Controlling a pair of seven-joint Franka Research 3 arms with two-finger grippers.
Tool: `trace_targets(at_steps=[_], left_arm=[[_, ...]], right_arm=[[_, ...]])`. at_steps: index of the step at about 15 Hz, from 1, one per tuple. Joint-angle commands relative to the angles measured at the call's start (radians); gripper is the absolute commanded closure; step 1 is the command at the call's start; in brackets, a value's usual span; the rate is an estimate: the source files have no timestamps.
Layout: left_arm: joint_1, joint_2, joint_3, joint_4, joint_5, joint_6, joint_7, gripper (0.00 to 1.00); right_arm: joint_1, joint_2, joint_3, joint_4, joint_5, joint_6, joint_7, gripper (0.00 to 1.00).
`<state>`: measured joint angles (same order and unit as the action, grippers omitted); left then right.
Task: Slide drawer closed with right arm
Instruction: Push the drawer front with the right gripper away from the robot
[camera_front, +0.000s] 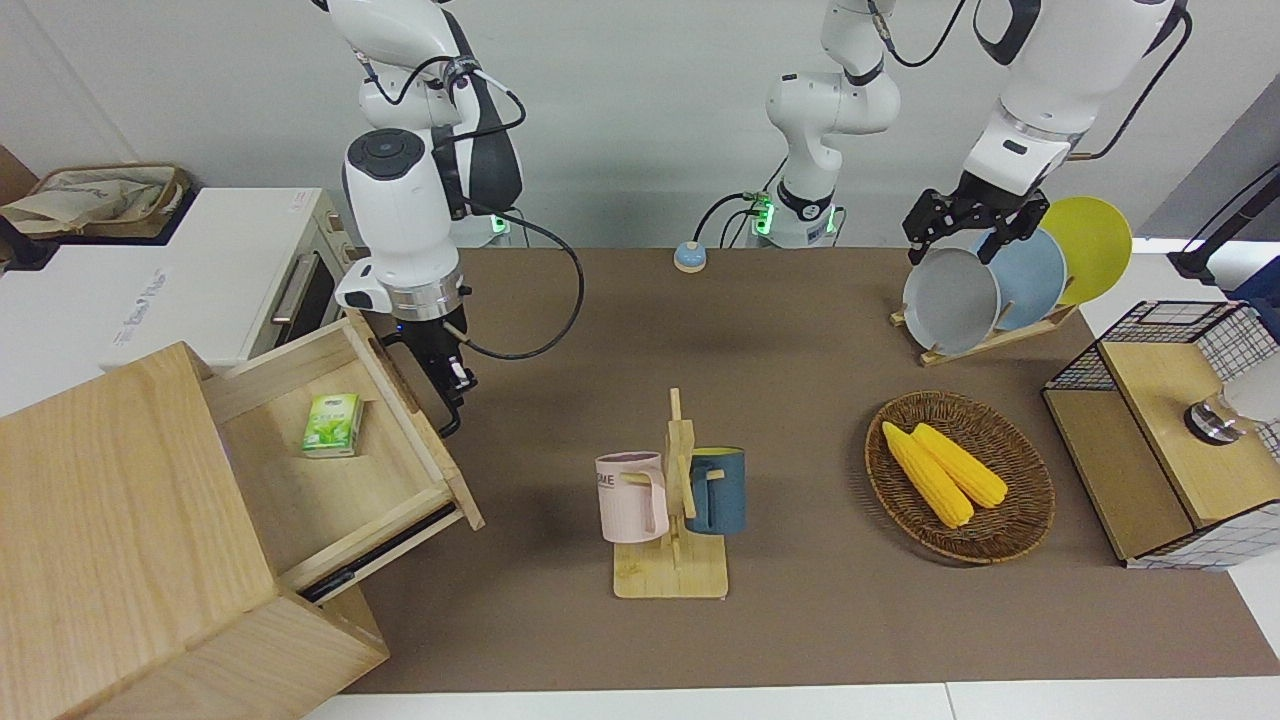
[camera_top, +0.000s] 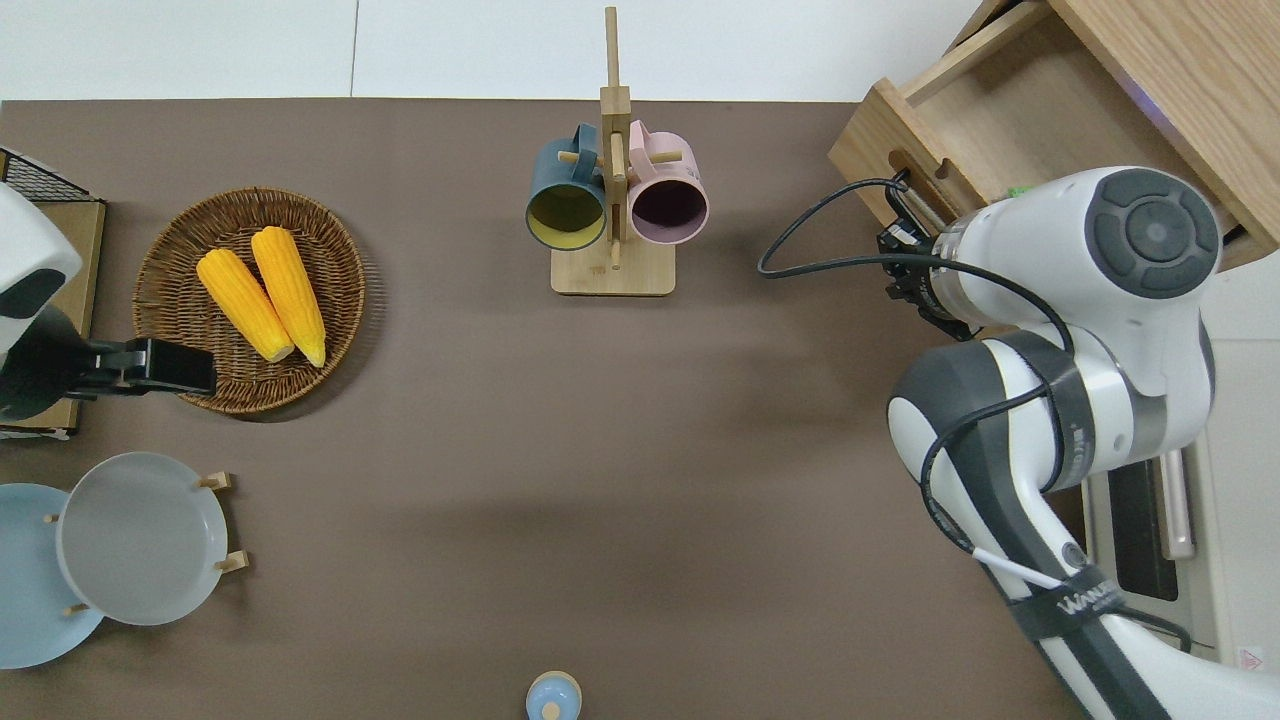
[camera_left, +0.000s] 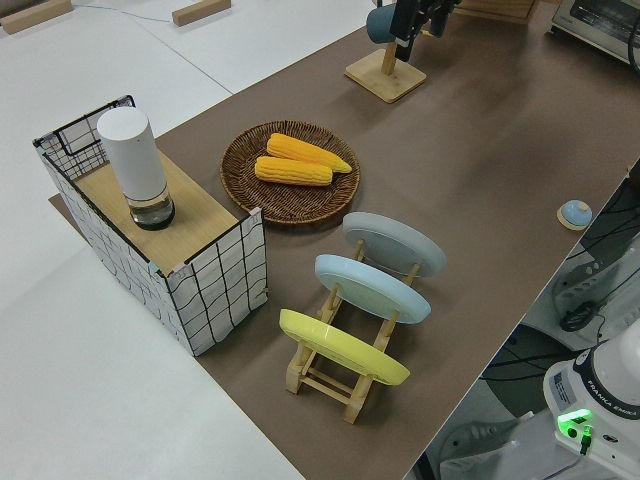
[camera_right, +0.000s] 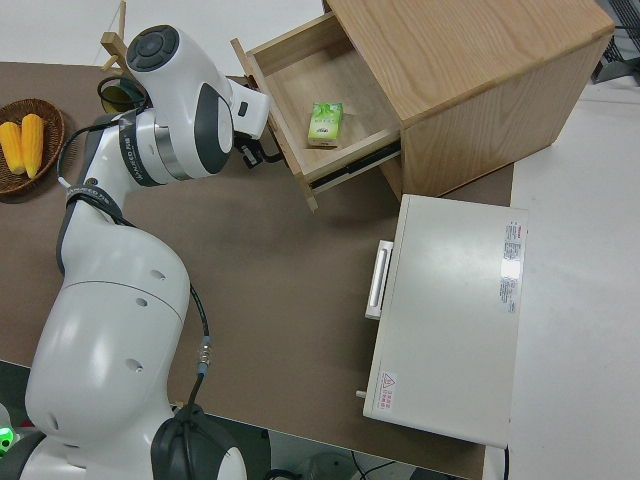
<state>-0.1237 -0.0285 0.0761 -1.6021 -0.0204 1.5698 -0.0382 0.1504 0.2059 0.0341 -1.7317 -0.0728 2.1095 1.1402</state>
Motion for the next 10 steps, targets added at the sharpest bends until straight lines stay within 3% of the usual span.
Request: trace_targets(at_steps=[1, 6, 10], left_arm=[[-0.004, -0.008, 0.004, 0.002, 0.013, -0.014, 0.001, 0.0], [-0.004, -0.008, 0.004, 0.002, 0.013, -0.014, 0.001, 0.0], [-0.004, -0.008, 0.002, 0.002, 0.013, -0.014, 0.001, 0.0]], right_arm=[[-0.021, 0.026, -0.035, 0.026, -0.01, 0.017, -0.074, 1.0], [-0.048, 0.049, -0.069, 0.063, 0.024, 0.017, -0.161, 1.0], [-0.075, 0.072, -0.089, 0.086, 0.042, 0.072, -0.183, 1.0]])
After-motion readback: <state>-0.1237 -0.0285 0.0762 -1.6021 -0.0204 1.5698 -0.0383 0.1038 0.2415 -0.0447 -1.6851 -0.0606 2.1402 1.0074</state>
